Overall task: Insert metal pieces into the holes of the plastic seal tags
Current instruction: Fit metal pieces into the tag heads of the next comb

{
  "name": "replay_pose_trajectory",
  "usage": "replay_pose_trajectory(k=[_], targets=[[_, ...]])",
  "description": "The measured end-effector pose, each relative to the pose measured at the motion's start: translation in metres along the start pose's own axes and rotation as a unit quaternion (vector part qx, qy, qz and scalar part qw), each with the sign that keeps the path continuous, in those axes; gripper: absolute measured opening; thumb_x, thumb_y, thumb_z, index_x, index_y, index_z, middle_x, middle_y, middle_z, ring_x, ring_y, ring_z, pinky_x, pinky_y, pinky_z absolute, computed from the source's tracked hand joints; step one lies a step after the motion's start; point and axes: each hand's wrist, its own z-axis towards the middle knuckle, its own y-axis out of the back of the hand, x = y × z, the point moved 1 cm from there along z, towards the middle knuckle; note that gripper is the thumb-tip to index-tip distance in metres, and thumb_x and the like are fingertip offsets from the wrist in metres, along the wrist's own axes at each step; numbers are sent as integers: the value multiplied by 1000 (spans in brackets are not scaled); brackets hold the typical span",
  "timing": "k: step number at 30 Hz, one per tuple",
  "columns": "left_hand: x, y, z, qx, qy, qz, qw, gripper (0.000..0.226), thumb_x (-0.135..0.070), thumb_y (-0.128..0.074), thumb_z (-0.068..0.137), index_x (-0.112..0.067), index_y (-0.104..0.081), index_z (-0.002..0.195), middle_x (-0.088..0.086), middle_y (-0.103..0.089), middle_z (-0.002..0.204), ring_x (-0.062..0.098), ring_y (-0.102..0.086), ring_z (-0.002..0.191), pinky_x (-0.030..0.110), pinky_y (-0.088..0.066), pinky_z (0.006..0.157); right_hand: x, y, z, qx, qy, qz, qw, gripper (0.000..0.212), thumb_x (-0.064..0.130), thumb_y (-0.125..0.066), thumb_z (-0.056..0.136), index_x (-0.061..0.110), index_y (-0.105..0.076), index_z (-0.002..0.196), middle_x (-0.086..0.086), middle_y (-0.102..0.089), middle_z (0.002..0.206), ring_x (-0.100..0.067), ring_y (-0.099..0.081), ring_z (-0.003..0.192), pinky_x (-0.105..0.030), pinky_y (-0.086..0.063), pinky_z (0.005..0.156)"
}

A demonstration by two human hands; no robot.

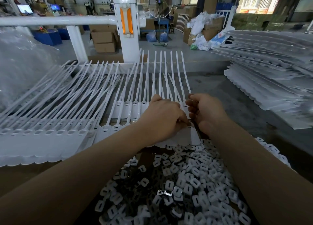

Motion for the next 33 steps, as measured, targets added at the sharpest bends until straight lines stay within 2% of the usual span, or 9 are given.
replay_pose_trajectory(k=[6,10,14,19,22,24,26,29,33], targets=[[2,-1,-7,-27,-38,-1,999,20,-41,-56,95,-44,-72,107,-11,-64,91,10,-58,92,29,-16,76,0,0,-1,-2,7,2,1000,8,10,-54,90,8,-61,86,-5,-57,74,-12,-45,56,-24,-38,50],[3,-2,-7,-22,-56,3,998,21,-38,-55,96,-38,-73,106,-10,-64,94,12,-60,93,29,-14,75,0,0,-1,-2,7,2,1000,8,11,-54,91,9,-61,86,-5,-58,76,-12,-46,59,-24,-39,52],[5,0,-7,-7,-67,11,998,22,-41,-53,96,-41,-70,111,-12,-62,96,9,-57,95,29,-19,77,-1,0,0,-5,4,-1,1000,10,12,-55,91,10,-61,83,-5,-58,76,-13,-45,57,-25,-39,51],[8,5,-7,-4,-139,102,985,26,-39,-50,97,-42,-68,115,-10,-60,88,13,-52,88,32,-20,78,-2,-1,1,-9,1,-17,1000,11,14,-56,89,10,-63,80,-5,-58,77,-14,-45,56,-27,-38,51],[10,10,-6,34,-111,111,987,31,-44,-48,98,-42,-61,126,-9,-62,101,14,-50,99,32,-19,80,-2,-1,1,-10,3,-20,1000,12,14,-57,88,10,-63,78,-6,-58,75,-14,-46,56,-27,-39,51],[12,16,-7,60,-59,58,995,37,-46,-52,96,-36,-57,132,-11,-63,109,11,-51,105,32,-24,88,-2,-1,1,-7,6,-22,1000,13,13,-56,89,10,-62,78,-6,-58,74,-14,-46,55,-26,-38,50],[15,26,-13,74,-8,-67,995,33,-39,-64,91,-34,-65,124,-17,-65,105,2,-55,96,28,-36,93,-2,-1,1,-7,12,-21,1000,12,12,-55,89,9,-62,79,-6,-59,74,-13,-45,55,-26,-38,51],[17,41,-28,103,17,-260,960,16,-26,-78,82,-32,-77,96,-21,-69,86,1,-61,76,12,-46,70,-2,-1,0,-6,13,-26,1000,12,11,-55,90,9,-62,80,-5,-58,73,-13,-44,56,-26,-38,51],[10,44,-43,160,-1,-304,939,11,-27,-79,80,-34,-78,89,-25,-69,84,5,-62,77,16,-49,69,-1,-1,-3,-1,12,-37,999,11,10,-55,90,10,-64,82,-3,-56,69,-13,-43,56,-25,-39,51]])
